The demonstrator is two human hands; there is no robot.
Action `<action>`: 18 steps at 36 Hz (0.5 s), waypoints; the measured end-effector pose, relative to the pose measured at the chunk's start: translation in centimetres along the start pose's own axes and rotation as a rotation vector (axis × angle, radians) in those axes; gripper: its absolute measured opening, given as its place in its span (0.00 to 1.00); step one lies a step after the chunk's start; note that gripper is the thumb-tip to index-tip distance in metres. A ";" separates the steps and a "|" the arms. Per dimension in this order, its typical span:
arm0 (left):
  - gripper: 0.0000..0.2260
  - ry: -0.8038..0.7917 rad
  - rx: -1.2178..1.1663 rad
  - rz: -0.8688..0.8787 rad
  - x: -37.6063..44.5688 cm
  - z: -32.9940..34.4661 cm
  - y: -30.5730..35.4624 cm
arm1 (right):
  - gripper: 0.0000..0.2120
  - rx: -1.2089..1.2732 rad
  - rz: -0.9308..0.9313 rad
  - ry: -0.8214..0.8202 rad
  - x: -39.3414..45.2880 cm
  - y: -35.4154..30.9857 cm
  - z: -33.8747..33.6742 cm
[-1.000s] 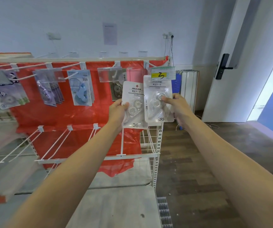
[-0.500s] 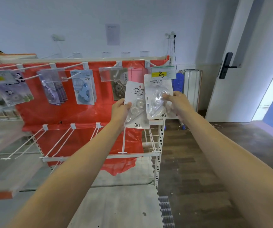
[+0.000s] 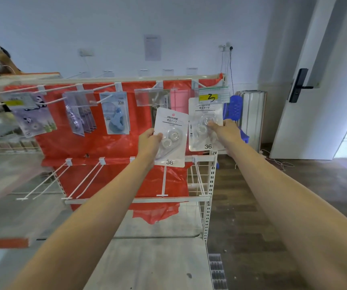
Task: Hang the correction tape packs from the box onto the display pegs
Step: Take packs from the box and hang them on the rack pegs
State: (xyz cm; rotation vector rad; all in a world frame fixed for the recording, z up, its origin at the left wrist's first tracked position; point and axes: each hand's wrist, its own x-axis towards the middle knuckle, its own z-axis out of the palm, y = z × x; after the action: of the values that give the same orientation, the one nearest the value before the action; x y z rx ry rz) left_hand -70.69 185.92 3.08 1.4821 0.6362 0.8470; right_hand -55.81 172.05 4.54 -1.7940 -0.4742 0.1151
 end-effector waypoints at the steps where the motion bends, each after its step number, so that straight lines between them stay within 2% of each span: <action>1: 0.10 0.011 0.007 0.003 0.2 -0.1 -0.2 | 0.25 -0.011 -0.005 0.000 0.1 0.2 0.2; 5: 0.06 0.049 0.008 0.003 0.7 -0.1 -0.9 | 0.28 -0.045 0.005 -0.006 0.2 1.0 0.8; 11: 0.10 -0.079 -0.030 -0.019 1.4 1.3 -1.2 | 0.32 -0.092 0.043 -0.016 1.0 1.5 1.9; 18: 0.10 -0.140 -0.042 -0.014 3.9 3.6 -1.7 | 0.24 -0.103 0.020 -0.037 3.6 1.9 2.1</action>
State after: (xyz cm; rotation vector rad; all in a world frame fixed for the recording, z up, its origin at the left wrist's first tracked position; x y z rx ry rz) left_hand -65.32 187.10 2.01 1.4826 0.5214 0.7344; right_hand -52.71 174.93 2.72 -1.9003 -0.4959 0.1400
